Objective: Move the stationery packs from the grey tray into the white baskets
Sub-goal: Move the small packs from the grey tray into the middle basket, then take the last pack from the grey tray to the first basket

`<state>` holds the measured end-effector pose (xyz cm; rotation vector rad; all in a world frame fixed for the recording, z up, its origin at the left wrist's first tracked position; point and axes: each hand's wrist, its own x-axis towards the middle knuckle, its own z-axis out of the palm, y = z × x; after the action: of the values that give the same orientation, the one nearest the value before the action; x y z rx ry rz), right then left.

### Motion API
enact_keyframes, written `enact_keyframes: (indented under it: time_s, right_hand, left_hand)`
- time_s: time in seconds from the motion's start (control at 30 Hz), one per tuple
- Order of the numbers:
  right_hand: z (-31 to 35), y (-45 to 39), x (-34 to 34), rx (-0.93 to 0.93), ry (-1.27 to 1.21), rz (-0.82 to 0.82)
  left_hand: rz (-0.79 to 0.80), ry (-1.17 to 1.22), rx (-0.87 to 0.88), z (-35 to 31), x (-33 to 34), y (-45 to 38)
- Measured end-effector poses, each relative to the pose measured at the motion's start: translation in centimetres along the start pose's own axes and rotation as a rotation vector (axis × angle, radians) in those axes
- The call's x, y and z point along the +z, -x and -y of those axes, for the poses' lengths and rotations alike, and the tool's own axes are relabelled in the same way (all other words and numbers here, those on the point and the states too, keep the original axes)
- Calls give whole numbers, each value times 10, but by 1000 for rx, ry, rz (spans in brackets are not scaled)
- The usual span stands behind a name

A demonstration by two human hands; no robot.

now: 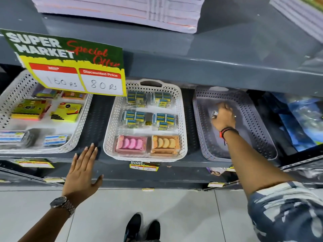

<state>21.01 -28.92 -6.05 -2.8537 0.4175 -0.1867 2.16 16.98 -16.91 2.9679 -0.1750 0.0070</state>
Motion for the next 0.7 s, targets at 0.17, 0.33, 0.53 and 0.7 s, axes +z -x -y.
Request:
enact_keyframes:
  time_s: [0.17, 0.33, 0.53, 0.7]
  right_hand:
    - [-41, -20, 18, 32, 62, 232]
    - [-62, -36, 21, 71, 62, 315]
    - [-69, -25, 16, 107, -196, 240]
    - [-59, -7, 5, 116, -353, 152]
  left_hand:
    - [12, -44, 2, -1, 1, 0]
    - [33, -79, -1, -4, -7, -1]
    - [82, -118, 2, -1, -10, -1]
    - [76, -128, -18, 2, -14, 3]
